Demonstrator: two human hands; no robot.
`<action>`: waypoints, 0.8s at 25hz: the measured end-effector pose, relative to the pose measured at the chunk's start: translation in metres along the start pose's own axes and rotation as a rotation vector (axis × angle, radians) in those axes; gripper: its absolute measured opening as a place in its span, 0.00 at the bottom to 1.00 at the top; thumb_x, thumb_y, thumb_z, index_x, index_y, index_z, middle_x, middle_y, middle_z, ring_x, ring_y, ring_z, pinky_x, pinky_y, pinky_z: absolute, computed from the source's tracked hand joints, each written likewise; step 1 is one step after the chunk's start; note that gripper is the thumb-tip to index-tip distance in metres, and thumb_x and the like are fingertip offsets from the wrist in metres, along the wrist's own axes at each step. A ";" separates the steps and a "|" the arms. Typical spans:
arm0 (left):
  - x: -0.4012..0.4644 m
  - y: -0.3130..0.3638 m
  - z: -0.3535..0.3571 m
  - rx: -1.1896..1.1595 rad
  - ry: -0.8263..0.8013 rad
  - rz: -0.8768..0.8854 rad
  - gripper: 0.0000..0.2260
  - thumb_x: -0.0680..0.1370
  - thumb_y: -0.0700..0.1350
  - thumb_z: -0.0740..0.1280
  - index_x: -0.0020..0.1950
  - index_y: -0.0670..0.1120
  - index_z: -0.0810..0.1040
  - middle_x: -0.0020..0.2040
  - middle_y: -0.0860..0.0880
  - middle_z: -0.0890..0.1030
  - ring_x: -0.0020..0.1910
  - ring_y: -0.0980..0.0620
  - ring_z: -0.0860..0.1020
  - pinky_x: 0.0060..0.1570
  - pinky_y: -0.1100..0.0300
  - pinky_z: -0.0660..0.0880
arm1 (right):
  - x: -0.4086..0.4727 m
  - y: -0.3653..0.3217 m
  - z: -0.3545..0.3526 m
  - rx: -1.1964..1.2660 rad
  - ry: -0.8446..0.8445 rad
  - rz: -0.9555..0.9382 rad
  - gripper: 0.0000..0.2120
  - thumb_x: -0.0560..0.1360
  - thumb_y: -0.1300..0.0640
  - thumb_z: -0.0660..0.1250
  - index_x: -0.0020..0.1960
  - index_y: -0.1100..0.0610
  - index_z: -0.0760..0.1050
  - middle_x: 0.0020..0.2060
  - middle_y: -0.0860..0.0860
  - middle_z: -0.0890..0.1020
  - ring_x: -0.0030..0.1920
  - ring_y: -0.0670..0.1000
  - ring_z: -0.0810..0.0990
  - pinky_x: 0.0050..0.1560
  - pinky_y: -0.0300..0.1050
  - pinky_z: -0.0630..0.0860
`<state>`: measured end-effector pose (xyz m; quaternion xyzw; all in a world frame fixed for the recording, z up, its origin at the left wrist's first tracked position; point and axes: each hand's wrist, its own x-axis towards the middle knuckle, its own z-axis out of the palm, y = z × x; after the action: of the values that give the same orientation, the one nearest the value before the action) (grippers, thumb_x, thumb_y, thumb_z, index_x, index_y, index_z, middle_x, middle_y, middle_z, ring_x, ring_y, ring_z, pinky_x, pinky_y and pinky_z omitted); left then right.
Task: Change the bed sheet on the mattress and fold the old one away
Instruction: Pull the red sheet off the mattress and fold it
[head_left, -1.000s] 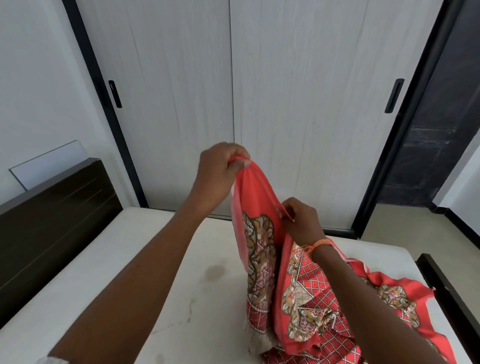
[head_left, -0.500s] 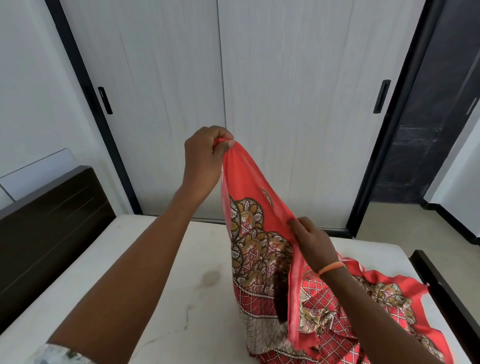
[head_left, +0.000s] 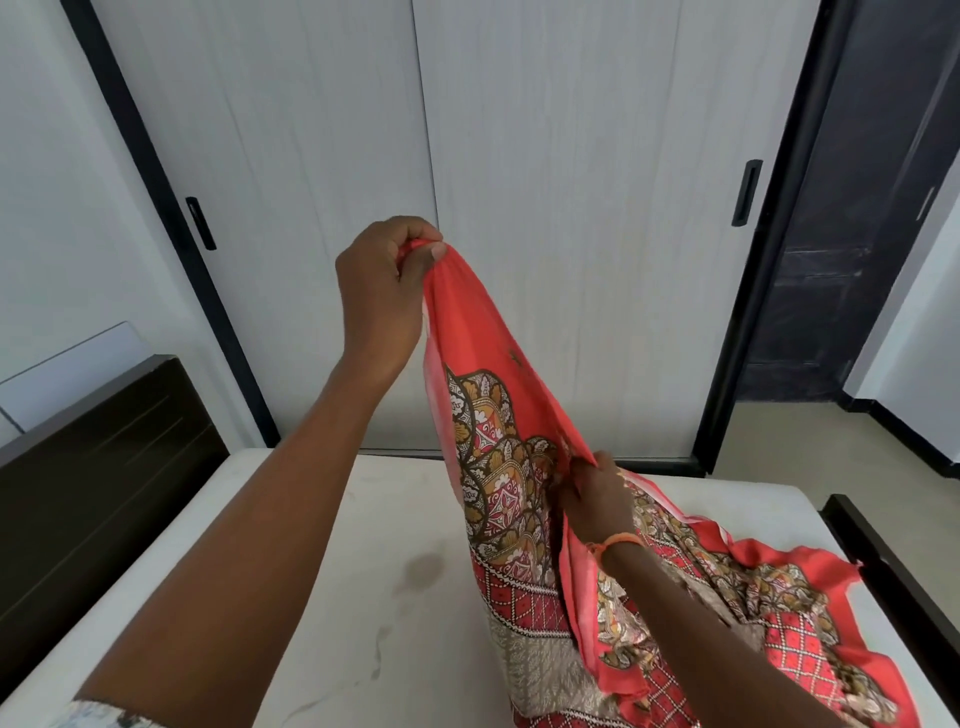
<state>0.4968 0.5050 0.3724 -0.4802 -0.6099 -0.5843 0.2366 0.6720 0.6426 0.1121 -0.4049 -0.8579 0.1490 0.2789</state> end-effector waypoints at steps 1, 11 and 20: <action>0.002 -0.004 -0.005 0.021 0.025 -0.018 0.05 0.76 0.39 0.68 0.48 0.43 0.83 0.45 0.53 0.83 0.45 0.60 0.79 0.49 0.72 0.71 | -0.002 0.008 0.003 0.030 0.026 -0.037 0.07 0.76 0.56 0.65 0.46 0.60 0.77 0.46 0.57 0.74 0.38 0.61 0.77 0.36 0.55 0.77; -0.020 -0.081 -0.022 0.268 0.038 -0.358 0.05 0.79 0.40 0.67 0.50 0.41 0.82 0.50 0.46 0.83 0.52 0.48 0.80 0.58 0.60 0.71 | -0.057 0.050 -0.054 0.340 0.244 -0.149 0.16 0.80 0.45 0.55 0.33 0.41 0.64 0.26 0.41 0.69 0.31 0.40 0.73 0.31 0.29 0.62; -0.020 -0.107 -0.028 0.243 0.107 -0.552 0.07 0.81 0.40 0.63 0.57 0.39 0.77 0.54 0.46 0.79 0.51 0.54 0.74 0.53 0.64 0.69 | -0.015 0.051 -0.090 0.194 0.183 -0.101 0.14 0.81 0.47 0.58 0.51 0.57 0.73 0.36 0.50 0.80 0.34 0.50 0.79 0.35 0.42 0.71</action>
<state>0.4059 0.4877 0.3092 -0.2331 -0.7696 -0.5736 0.1564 0.7643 0.6654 0.1540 -0.3444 -0.8297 0.1793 0.4011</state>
